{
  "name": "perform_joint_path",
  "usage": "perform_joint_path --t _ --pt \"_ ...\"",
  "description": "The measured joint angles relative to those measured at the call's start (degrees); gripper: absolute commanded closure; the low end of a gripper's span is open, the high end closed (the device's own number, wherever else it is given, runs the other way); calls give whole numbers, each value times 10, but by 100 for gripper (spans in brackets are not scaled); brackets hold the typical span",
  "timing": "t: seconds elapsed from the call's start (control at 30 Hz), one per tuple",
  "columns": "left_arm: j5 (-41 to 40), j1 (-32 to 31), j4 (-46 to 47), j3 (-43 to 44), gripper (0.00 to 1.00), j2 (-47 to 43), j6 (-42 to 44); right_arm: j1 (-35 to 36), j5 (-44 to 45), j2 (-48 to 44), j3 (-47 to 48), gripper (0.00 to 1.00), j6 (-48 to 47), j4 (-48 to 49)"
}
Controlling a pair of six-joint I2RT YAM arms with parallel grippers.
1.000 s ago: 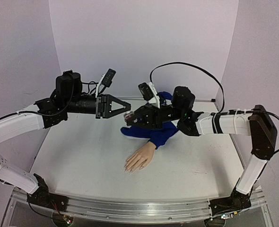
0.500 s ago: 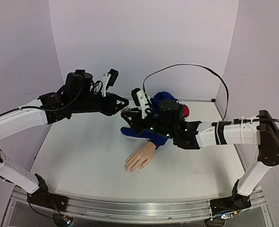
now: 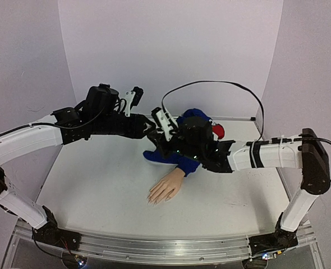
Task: Paint the nails
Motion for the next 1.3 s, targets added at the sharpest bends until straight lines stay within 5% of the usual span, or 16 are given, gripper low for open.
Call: perform_joint_path --t 0.2,0.5,0.97,1.3 --pt "110 26 20 -34 34 -36 -5 -122 -316 -20 -10 100 84 -23" --pt "290 80 104 -89 41 -85 -39 -123 -654 -19 12 100 213 -3" --pt "410 61 174 -94 63 -71 -37 -124 -745 9 28 100 314 78" --pt "370 57 177 -94 99 -52 -12 -124 -716 9 26 100 321 73"
